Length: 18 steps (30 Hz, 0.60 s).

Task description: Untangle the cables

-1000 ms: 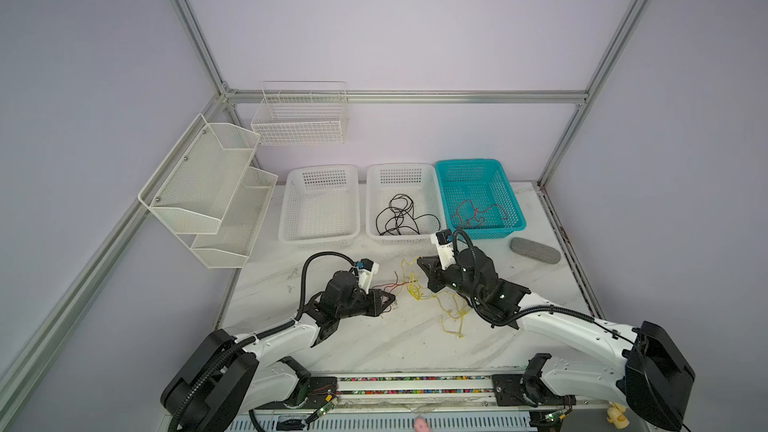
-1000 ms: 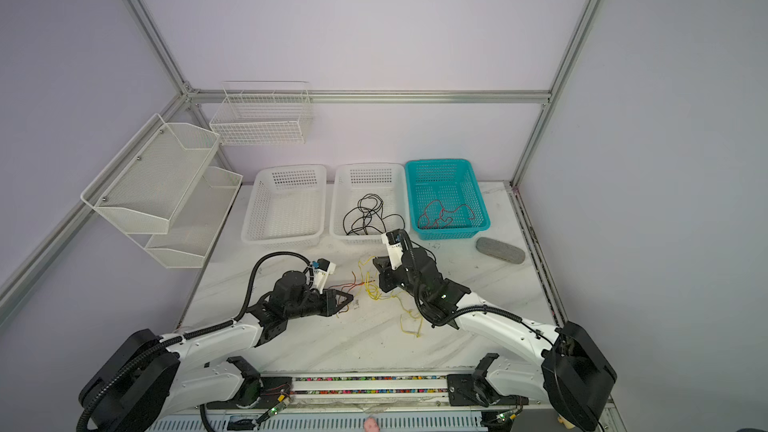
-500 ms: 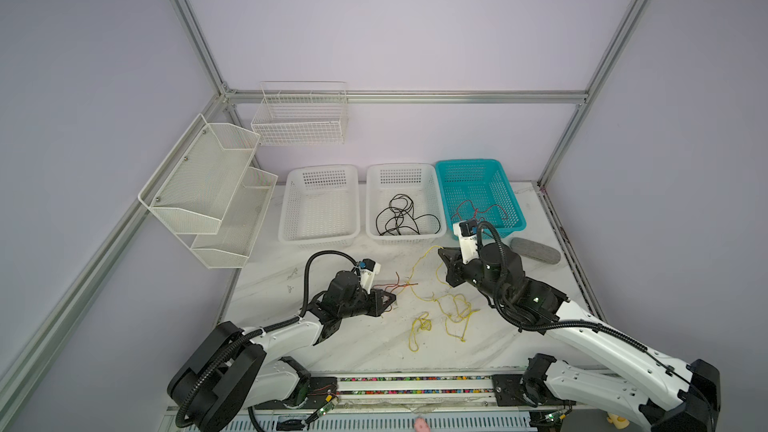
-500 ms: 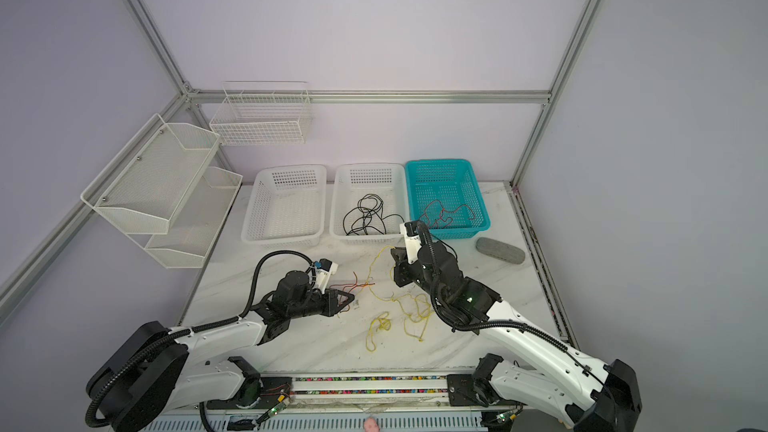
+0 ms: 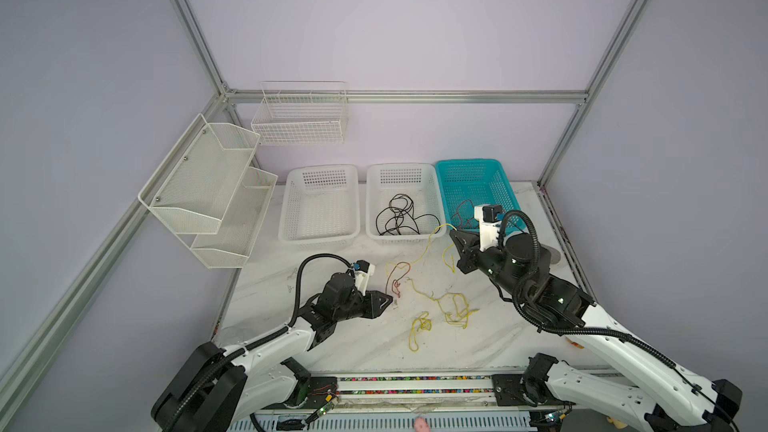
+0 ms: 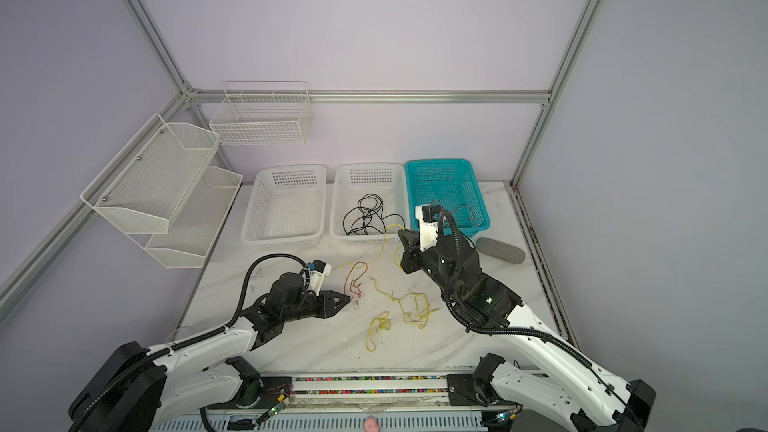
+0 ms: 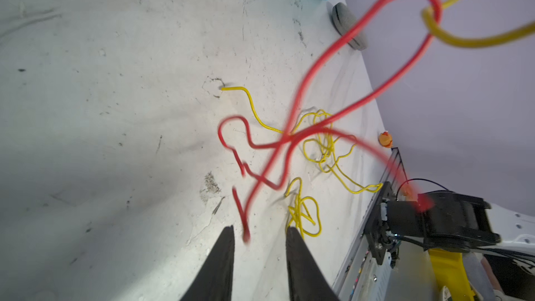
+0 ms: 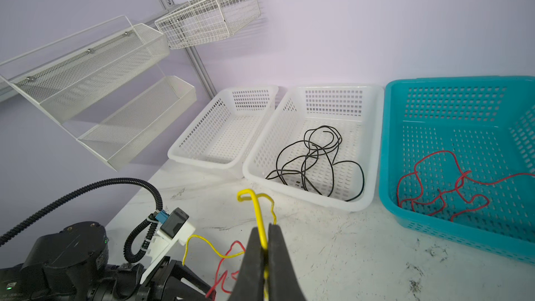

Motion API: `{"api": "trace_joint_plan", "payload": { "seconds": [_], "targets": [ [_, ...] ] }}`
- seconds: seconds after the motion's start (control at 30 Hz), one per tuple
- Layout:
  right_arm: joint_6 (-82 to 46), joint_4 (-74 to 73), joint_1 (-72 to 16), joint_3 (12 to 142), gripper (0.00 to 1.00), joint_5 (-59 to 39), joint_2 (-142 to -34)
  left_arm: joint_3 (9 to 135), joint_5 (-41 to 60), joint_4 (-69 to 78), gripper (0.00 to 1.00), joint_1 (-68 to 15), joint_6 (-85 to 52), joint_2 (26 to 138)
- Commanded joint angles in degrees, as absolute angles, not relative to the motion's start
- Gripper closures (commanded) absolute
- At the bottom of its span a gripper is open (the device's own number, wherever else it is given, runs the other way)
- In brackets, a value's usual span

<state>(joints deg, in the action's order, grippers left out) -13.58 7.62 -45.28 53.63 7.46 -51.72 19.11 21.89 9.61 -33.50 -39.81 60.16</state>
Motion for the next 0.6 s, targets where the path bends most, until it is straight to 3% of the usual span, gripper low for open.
{"api": "trace_joint_plan", "payload": {
  "seconds": [0.0,0.13,0.27,0.57],
  "targets": [
    [-13.14,7.00,-45.15,55.29,1.00,7.85,-50.52,16.66,19.93,7.88,0.67,-33.27,-39.64,55.57],
    [-12.74,7.97,-45.12,57.26,1.00,6.71,-49.27,16.23,18.86,5.67,0.75,-33.01,-39.35,52.76],
    [-11.92,7.83,-45.13,58.26,1.00,1.57,-48.45,16.00,19.39,6.50,0.73,-33.00,-40.26,52.38],
    [-11.95,7.30,-45.10,58.97,1.00,-3.84,-48.60,16.08,25.71,17.49,0.42,-33.03,-44.12,53.81]
  ]
}}
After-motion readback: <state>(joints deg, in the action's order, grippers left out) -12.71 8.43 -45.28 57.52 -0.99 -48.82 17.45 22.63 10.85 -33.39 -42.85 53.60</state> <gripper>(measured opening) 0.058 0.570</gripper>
